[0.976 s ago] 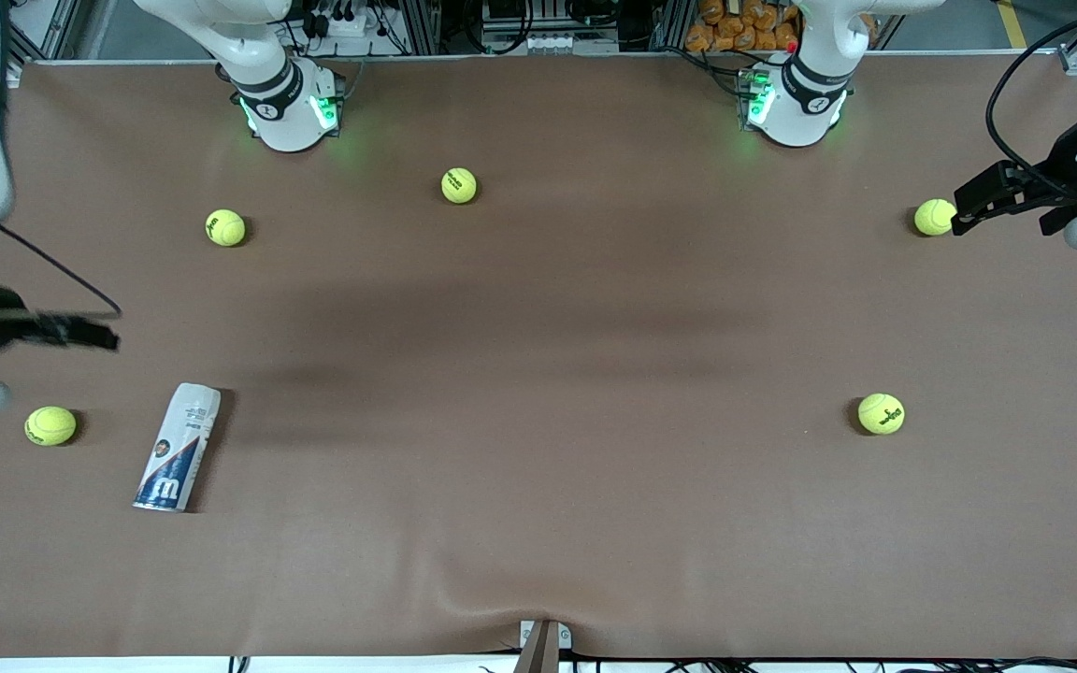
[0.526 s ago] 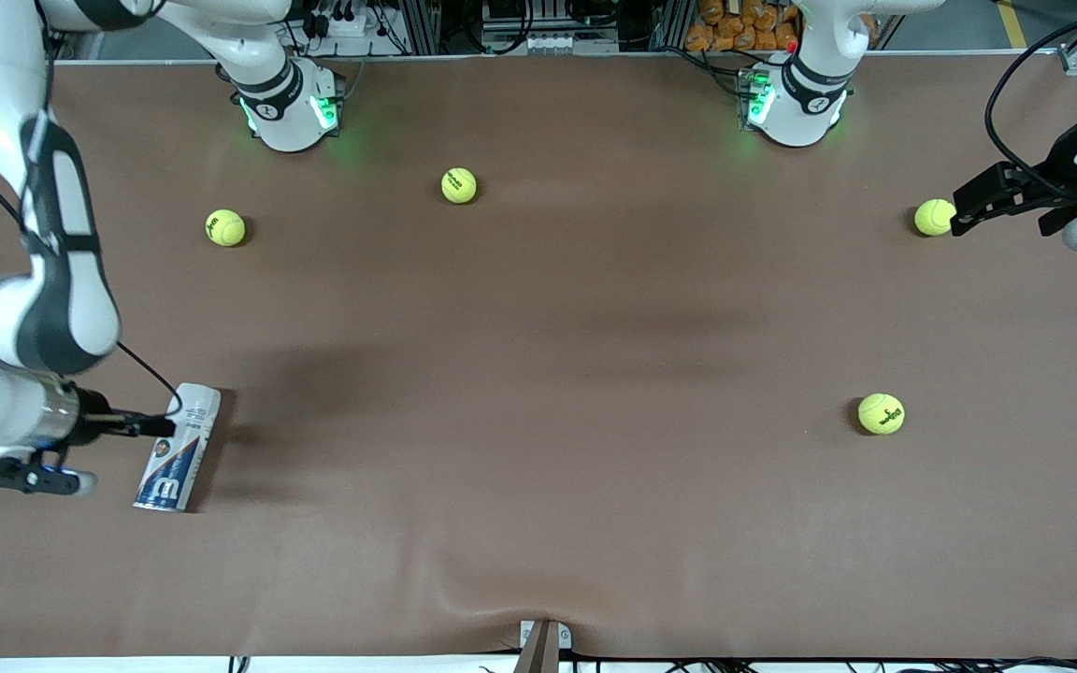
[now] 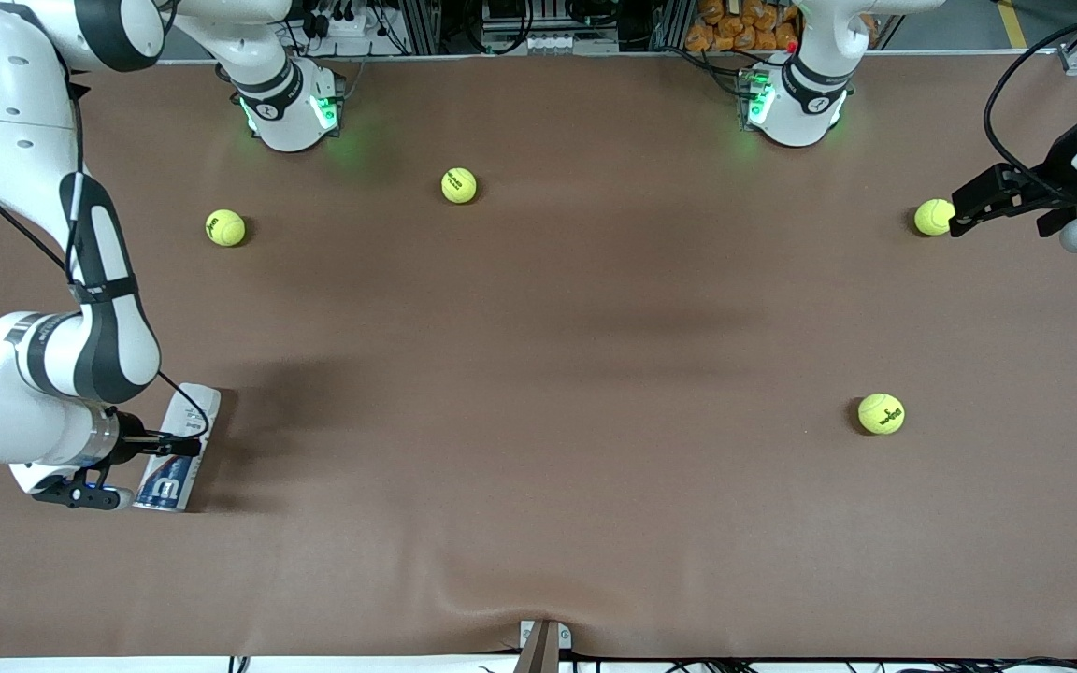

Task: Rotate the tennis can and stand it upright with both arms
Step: 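Lower the open right gripper around the middle of the can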

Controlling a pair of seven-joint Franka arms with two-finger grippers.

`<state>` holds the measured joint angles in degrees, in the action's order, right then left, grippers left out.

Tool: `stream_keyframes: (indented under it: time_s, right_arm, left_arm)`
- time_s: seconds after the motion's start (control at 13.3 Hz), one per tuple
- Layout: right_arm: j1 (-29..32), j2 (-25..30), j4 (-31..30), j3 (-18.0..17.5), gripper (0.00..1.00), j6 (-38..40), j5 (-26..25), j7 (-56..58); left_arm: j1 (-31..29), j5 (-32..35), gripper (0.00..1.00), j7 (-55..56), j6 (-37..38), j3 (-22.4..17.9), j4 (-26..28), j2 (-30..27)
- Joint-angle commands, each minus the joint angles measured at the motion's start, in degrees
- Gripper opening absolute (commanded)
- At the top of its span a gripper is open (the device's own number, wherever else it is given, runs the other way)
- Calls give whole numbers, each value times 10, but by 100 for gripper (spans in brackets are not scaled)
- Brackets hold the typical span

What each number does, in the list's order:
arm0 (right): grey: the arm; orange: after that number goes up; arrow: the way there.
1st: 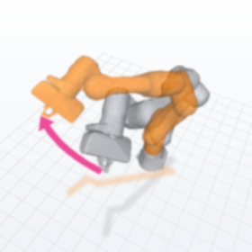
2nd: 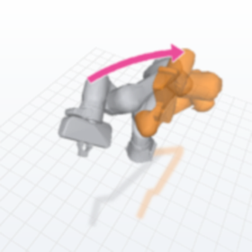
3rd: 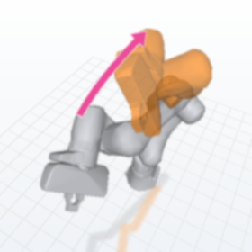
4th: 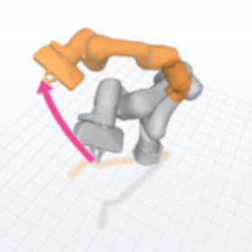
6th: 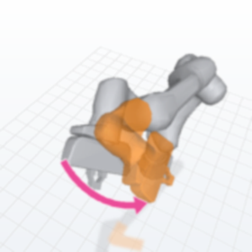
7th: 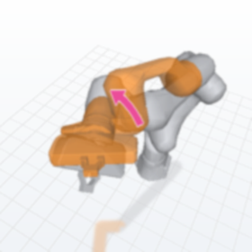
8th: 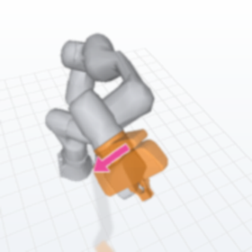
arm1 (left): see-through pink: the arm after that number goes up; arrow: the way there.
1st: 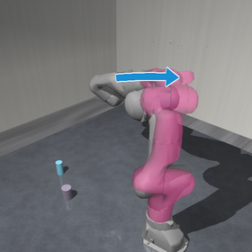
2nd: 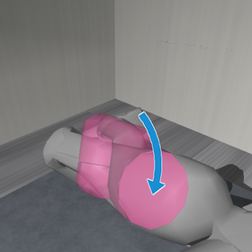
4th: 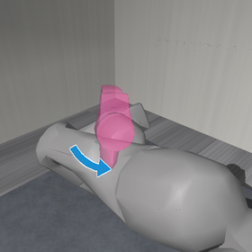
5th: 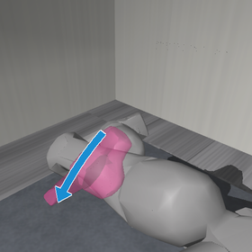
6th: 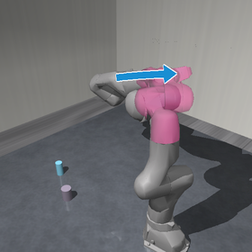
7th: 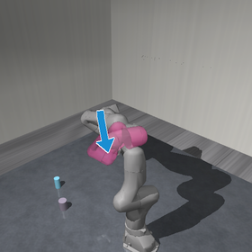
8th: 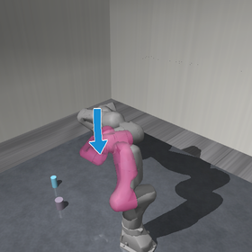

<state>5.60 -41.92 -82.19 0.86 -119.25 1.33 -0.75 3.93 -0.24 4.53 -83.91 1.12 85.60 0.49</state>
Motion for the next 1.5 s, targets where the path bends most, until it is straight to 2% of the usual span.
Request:
stream_keyframes:
  time_s: [0.0,0.3,0.45,1.05,1.43]
  right_arm:
    - [9,-17,12,-6,100,0,1,6]
    - [9,-32,12,-5,100,-28,-1,8]
    - [13,-44,10,-5,100,-51,-25,21]
    - [12,-50,5,-5,100,-61,-48,33]
    - [5,-34,-2,-6,100,-44,-49,101]
  left_arm:
    - [-1,-8,100,-6,9,-1,-8,4]
    - [-1,-8,100,-6,9,-1,-8,4]
    - [-1,-8,100,-7,9,-1,-8,4]
    - [-1,-9,100,-7,14,-1,-8,4]
    - [-1,-9,100,-7,14,-1,-7,5]
